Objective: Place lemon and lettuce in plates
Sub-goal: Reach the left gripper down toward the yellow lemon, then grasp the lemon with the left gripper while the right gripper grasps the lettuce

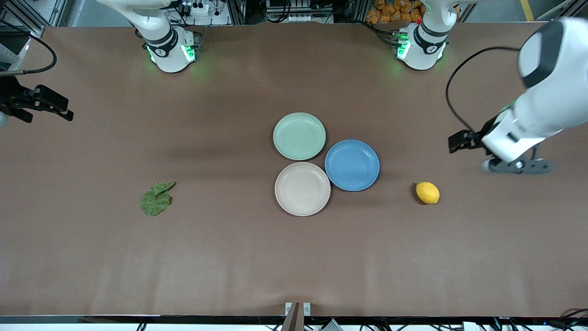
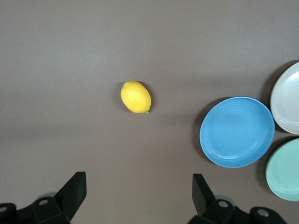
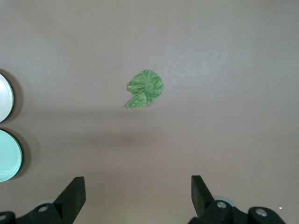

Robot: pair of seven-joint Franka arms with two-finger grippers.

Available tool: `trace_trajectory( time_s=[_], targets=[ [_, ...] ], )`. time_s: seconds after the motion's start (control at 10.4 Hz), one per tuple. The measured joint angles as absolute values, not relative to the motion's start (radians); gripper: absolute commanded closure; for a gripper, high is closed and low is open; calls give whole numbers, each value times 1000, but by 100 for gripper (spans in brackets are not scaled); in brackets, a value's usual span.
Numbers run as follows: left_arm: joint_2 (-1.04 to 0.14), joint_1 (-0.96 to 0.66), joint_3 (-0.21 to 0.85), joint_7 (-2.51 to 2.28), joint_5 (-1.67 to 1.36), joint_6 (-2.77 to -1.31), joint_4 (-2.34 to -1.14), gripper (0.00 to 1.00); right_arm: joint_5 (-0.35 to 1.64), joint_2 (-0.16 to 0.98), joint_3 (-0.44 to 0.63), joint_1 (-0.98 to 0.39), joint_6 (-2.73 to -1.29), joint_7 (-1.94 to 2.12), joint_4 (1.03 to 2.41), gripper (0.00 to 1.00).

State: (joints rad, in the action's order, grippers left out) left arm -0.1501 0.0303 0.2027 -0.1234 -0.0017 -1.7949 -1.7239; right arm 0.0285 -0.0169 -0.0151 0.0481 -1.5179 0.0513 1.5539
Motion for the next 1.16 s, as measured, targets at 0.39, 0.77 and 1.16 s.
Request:
trace_trajectory(
  time_s=[0.39, 0.77, 1.16],
  targets=[
    [-191, 13, 209, -185, -2, -1916, -1818, 0, 29, -17, -15, 48, -1517, 51, 1554, 0],
    [-265, 17, 205, -196, -2, -1961, -1821, 0, 29, -11, -15, 48, -1524, 51, 1575, 0],
    [-369, 26, 199, -234, 31, -2017, -1827, 0, 28, 8, -16, 48, -1689, 51, 1724, 0]
  ],
)
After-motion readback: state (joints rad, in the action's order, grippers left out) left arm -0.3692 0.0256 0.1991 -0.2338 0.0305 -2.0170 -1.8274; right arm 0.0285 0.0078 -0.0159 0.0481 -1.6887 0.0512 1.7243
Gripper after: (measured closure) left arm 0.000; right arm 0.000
